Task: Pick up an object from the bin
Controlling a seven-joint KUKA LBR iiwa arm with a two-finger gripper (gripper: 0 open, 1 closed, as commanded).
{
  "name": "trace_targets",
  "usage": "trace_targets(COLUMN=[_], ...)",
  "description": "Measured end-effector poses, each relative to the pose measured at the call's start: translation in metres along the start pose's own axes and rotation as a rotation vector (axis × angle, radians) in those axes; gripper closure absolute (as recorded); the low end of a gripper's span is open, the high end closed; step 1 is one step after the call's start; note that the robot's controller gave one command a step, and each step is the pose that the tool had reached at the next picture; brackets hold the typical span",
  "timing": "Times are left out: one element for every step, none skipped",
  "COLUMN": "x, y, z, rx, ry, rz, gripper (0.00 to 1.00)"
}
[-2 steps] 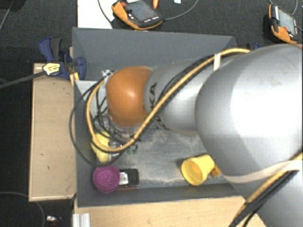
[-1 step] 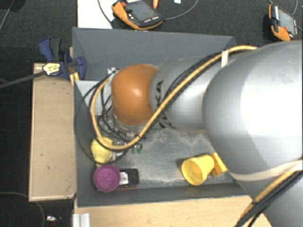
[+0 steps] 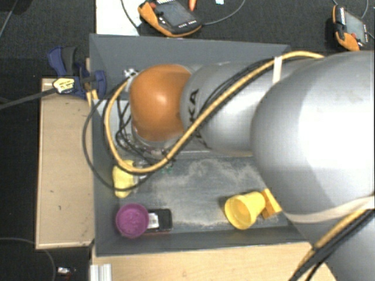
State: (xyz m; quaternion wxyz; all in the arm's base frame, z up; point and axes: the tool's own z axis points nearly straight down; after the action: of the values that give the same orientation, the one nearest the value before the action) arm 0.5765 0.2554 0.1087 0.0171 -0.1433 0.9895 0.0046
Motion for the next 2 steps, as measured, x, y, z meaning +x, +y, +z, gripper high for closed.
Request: trace_targets(x=[-0.0119,-0.0127], y=[-0.0100,-0.0080], z=[0.0372,0.0385], rx=[0.001,0.003], ry=[0.023,0.003], rz=[-0.560,-0.311], gripper=[0.00,1.00])
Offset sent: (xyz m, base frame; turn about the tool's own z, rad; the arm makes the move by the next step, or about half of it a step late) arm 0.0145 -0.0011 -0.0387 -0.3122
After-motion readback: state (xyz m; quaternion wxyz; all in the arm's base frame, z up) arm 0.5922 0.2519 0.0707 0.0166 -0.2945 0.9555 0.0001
